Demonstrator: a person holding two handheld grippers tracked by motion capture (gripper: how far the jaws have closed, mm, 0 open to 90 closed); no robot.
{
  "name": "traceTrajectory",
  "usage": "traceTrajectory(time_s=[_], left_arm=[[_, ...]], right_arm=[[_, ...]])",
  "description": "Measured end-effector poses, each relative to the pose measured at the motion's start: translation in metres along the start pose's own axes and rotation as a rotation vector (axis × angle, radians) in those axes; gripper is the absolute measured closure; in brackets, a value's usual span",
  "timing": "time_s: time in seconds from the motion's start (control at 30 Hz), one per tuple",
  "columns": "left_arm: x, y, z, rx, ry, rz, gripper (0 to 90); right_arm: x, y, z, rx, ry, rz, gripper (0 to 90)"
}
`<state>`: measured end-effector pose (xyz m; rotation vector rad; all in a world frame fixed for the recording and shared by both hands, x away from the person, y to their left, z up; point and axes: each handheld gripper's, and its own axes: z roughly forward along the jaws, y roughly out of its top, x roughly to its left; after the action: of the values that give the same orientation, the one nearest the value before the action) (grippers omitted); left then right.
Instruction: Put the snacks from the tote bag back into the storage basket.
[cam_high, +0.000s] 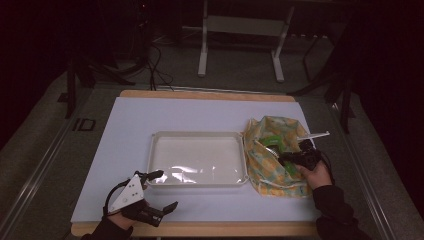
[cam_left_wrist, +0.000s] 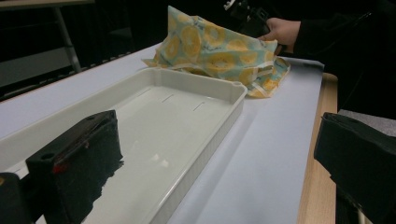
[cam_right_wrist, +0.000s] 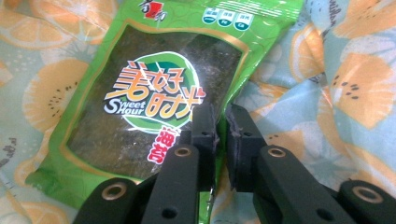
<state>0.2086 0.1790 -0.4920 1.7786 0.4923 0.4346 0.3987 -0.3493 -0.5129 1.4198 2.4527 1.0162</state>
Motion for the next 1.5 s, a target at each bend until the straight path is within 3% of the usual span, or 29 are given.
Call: traceTrajectory(time_s=[0.2, 0.37, 0.6, 0.97, 1.23, 1.5], left_arm=[[0.000, 0.000, 0.000, -0.002, 0.001, 0.000, 1.1], [0.000, 0.000, 0.000, -0.005, 0.002, -0.003, 1.1], [0.000, 0.000, 0.000, -0.007, 0.002, 0.000, 1.1], [0.000, 0.001, 0.000, -0.010, 0.000, 0.001, 1.1], [0.000, 0.001, 0.000, -0.011, 0.002, 0.002, 1.1], [0.000, 0.001, 0.000, -0.011, 0.004, 0.004, 1.1]], right_arm=[[0.006, 0.001, -0.002, -0.009, -0.029, 0.004, 88.5], [0.006, 0.003, -0.012, -0.086, 0.003, 0.030, 89.2], [0.013, 0.006, -0.025, -0.140, 0.018, 0.027, 89.5], [0.023, 0.005, -0.048, -0.224, -0.031, 0.046, 89.6], [0.021, 0.005, -0.071, -0.307, -0.058, 0.078, 89.6], [0.017, -0.002, -0.088, -0.347, -0.074, 0.113, 89.5]])
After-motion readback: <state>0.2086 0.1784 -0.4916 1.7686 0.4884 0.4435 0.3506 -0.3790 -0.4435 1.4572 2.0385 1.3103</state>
